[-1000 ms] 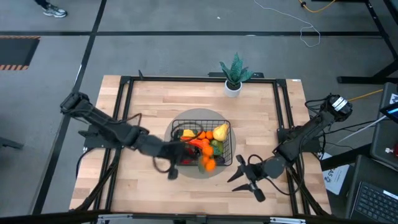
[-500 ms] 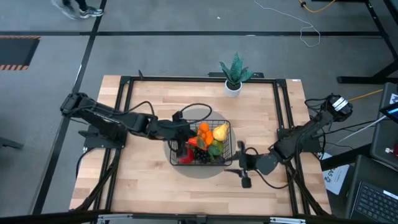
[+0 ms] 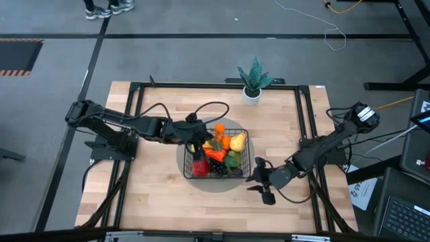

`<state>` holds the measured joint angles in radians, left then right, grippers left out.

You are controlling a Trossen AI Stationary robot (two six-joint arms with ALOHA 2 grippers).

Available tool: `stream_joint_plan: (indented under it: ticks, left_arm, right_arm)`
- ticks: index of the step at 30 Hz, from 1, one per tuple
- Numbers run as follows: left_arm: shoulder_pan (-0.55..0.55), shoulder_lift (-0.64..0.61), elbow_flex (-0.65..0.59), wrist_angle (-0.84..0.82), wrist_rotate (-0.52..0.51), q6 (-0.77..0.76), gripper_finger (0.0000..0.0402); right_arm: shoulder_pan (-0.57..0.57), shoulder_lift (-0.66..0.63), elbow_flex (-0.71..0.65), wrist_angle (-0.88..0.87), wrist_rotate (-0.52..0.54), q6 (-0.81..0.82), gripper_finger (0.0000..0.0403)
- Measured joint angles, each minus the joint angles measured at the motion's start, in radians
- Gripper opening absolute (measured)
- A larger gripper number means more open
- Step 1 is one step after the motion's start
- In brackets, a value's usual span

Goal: Build produce basket
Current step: Put the tangerines into the black wire basket

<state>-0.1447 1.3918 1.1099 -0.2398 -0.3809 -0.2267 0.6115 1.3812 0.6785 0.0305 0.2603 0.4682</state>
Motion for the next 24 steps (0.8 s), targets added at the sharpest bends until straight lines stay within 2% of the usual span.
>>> stream_joint_plan:
  ticks: [9, 11, 17, 24]
  left_arm:
    - [-0.007, 0.0, 0.0, -0.015, 0.004, -0.006, 0.0]
    - [-0.007, 0.0, 0.0, -0.02, 0.01, -0.007, 0.0]
    - [-0.007, 0.0, 0.0, -0.024, 0.089, -0.009, 0.0]
    - [-0.007, 0.0, 0.0, -0.06, 0.114, -0.01, 0.0]
  right_arm:
    - [-0.022, 0.034, -0.003, -0.01, 0.064, 0.006, 0.0165]
    - [-0.02, 0.032, -0.003, -0.009, 0.045, 0.033, 0.0165]
    - [-0.021, 0.032, -0.003, -0.007, -0.099, 0.131, 0.0165]
    - [-0.021, 0.032, -0.003, -0.007, -0.104, 0.136, 0.0165]
